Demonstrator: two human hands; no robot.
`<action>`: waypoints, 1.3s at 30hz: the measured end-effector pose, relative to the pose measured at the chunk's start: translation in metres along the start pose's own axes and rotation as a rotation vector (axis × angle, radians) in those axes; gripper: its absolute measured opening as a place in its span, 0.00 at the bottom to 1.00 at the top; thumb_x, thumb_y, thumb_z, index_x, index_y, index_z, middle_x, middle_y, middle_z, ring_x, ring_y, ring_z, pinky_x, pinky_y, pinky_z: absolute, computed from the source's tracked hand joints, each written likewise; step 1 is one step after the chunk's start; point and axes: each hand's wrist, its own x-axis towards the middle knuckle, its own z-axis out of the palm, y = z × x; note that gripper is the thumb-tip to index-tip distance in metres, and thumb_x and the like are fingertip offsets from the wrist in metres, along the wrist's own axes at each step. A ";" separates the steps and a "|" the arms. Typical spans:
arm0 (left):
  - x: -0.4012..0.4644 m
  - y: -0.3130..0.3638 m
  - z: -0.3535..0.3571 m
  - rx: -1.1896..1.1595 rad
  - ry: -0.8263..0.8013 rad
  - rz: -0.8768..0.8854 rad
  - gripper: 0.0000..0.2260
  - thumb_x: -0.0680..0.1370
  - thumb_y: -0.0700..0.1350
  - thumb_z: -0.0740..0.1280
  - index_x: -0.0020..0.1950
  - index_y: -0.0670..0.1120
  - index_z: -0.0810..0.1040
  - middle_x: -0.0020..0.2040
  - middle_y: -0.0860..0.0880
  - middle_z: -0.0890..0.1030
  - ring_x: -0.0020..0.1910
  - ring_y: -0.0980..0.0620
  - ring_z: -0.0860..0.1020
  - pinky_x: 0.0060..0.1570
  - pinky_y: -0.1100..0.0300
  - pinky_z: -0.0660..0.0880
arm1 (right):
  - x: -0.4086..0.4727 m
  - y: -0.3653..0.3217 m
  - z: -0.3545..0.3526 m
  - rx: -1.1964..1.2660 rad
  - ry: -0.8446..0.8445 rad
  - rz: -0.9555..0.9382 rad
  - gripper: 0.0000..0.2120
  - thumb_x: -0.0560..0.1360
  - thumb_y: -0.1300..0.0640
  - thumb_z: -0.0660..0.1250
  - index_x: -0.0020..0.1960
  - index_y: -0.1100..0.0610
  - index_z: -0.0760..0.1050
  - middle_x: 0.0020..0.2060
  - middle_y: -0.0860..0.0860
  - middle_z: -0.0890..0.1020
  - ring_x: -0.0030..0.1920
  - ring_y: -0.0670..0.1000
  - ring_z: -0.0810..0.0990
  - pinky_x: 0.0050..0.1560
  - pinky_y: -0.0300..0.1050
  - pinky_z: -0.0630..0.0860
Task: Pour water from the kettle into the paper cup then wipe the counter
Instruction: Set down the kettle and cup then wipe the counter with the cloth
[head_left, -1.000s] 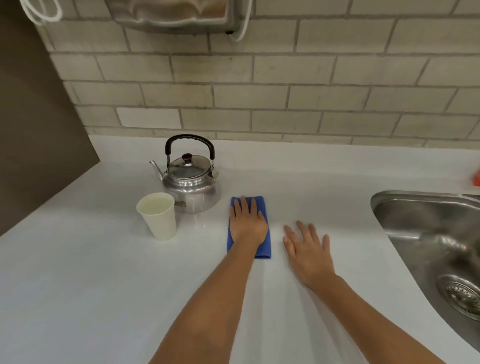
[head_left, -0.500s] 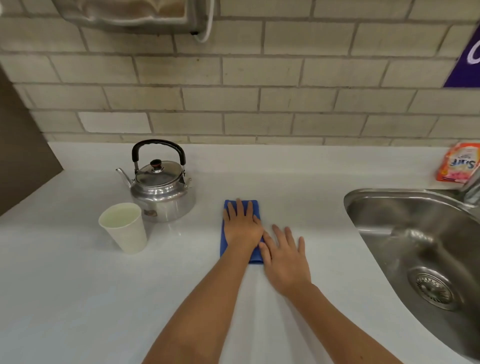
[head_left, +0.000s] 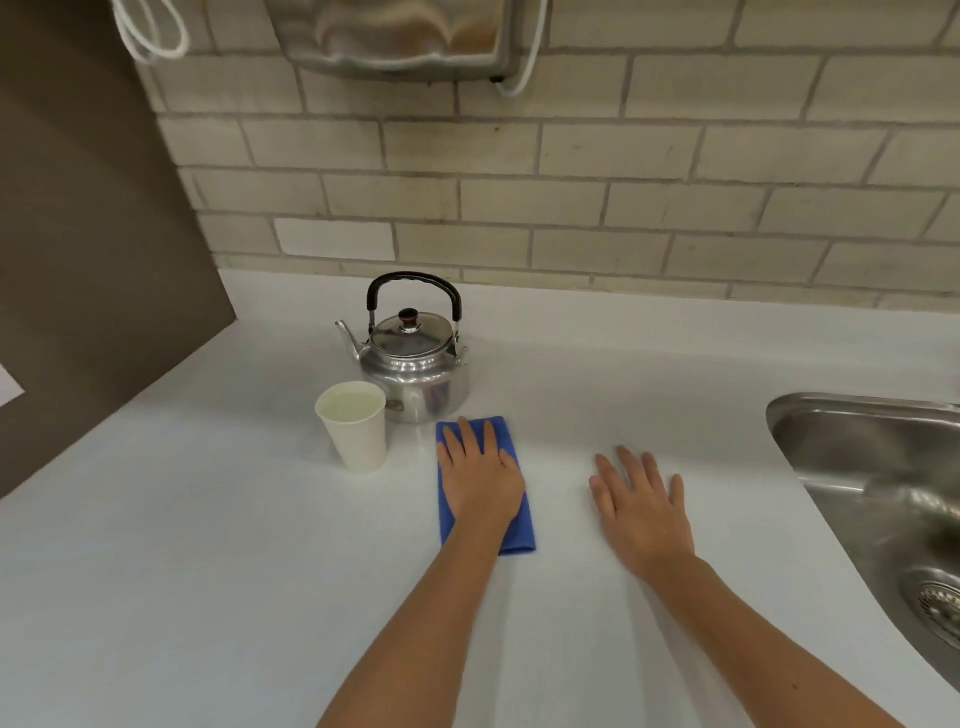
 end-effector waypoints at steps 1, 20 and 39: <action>0.004 0.005 -0.001 0.004 -0.018 0.010 0.23 0.81 0.48 0.45 0.76 0.44 0.47 0.77 0.39 0.47 0.76 0.39 0.46 0.75 0.47 0.43 | 0.000 -0.001 0.000 -0.002 -0.013 0.010 0.23 0.80 0.44 0.43 0.74 0.46 0.51 0.76 0.48 0.53 0.75 0.54 0.47 0.73 0.59 0.47; -0.076 -0.170 -0.047 0.019 0.095 -0.347 0.25 0.80 0.50 0.47 0.76 0.44 0.48 0.77 0.39 0.49 0.75 0.39 0.49 0.74 0.47 0.45 | -0.031 -0.164 0.038 0.121 -0.057 -0.310 0.23 0.80 0.44 0.46 0.73 0.48 0.56 0.76 0.50 0.56 0.75 0.54 0.48 0.74 0.57 0.42; 0.074 -0.305 -0.081 0.039 0.004 -0.209 0.24 0.81 0.50 0.46 0.76 0.45 0.48 0.77 0.41 0.49 0.75 0.39 0.48 0.74 0.47 0.46 | -0.014 -0.179 0.047 0.157 -0.007 -0.108 0.20 0.80 0.45 0.47 0.71 0.40 0.58 0.75 0.44 0.57 0.75 0.48 0.48 0.74 0.52 0.43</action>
